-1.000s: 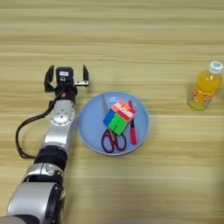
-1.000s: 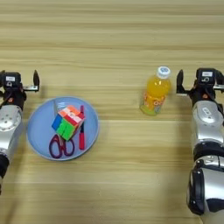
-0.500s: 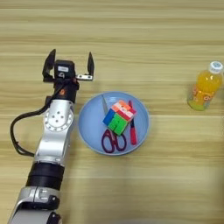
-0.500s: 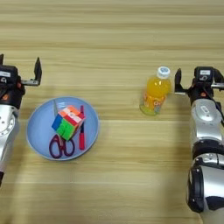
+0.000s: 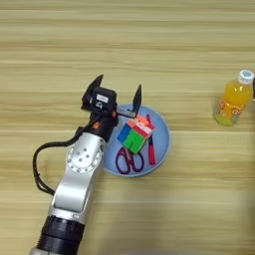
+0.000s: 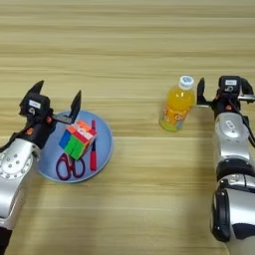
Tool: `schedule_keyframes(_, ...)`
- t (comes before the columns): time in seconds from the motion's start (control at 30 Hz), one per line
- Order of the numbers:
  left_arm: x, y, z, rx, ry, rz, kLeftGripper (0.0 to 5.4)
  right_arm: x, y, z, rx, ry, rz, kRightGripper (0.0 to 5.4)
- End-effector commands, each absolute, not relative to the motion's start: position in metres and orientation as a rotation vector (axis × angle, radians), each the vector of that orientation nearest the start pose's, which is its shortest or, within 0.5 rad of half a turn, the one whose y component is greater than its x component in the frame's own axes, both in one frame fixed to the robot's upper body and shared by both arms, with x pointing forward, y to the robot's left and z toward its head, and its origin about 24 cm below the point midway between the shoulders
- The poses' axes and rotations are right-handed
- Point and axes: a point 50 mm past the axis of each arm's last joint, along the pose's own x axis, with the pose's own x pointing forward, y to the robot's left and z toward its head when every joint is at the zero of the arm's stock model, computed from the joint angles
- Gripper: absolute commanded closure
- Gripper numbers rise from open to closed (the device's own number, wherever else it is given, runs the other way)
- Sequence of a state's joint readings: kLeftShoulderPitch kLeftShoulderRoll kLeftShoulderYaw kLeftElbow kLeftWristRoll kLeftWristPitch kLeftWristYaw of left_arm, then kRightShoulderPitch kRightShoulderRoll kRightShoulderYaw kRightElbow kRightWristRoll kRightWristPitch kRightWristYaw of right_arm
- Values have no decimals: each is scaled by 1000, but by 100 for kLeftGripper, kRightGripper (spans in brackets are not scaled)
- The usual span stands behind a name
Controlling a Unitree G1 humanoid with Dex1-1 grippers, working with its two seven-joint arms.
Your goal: Move the objects on the table
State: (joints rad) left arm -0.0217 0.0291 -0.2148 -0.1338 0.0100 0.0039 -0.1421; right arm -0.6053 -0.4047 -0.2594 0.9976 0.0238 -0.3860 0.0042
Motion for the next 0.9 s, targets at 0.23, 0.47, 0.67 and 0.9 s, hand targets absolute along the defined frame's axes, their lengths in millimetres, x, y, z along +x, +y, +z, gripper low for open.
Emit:
schedule_keyframes(0.23, 235, 85, 70, 121, -90, -477, 0, 343, -278, 75, -206, -85, -277, 2)
schedule_keyframes(0.47, 230, 89, 65, 141, -65, -481, 0, 343, -275, 75, -205, -87, -273, 2)
schedule_keyframes(0.67, 229, 90, 58, 148, -42, -482, 0, 344, -273, 74, -198, -86, -268, 2)
schedule_keyframes(0.9, 227, 86, 53, 140, -27, -506, 0, 344, -272, 74, -195, -85, -266, 2)
